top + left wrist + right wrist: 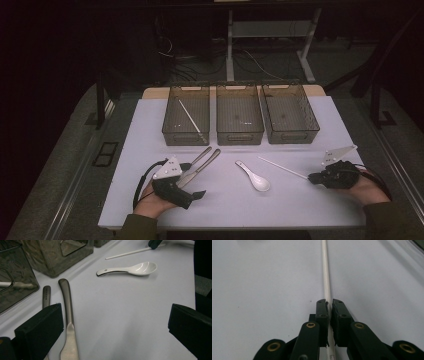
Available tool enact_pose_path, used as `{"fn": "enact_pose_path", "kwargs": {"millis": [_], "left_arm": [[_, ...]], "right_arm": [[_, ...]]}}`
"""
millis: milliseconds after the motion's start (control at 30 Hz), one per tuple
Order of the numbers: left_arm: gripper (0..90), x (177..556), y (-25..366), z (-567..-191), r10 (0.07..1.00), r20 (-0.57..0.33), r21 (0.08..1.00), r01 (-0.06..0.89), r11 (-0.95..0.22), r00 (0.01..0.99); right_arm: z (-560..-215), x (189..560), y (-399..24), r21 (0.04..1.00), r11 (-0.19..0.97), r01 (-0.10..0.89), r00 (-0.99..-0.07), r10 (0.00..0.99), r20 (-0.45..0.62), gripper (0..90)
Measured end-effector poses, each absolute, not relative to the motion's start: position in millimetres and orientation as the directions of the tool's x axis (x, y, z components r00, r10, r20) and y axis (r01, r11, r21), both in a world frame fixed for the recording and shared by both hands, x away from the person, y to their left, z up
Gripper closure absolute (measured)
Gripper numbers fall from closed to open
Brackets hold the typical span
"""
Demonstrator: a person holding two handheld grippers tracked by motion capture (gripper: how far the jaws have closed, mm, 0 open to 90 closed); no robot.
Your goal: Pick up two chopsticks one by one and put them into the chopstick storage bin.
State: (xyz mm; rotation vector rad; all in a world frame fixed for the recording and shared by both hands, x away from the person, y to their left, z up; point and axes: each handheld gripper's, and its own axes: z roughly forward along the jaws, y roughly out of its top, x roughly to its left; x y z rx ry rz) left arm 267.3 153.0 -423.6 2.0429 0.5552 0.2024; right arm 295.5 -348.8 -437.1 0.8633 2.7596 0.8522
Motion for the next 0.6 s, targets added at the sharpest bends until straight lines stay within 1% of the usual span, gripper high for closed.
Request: {"fn": "enact_pose_path", "kwargs": {"millis": [233,600], "left_arm": [[0.0,267,153,-423,0.464,-0.082,0.856,0.301,-0.421,0.882],[0.0,267,153,-423,0.463,-0.077,0.852,0.299,-0.429,0.883]], "right_arm": [[-435,296,-349,0.557,0.666,0.496,-0.825,0.562,0.064,84.2],[-421,291,-356,0.627,0.602,0.495,-0.814,0.573,0.092,84.3]]}}
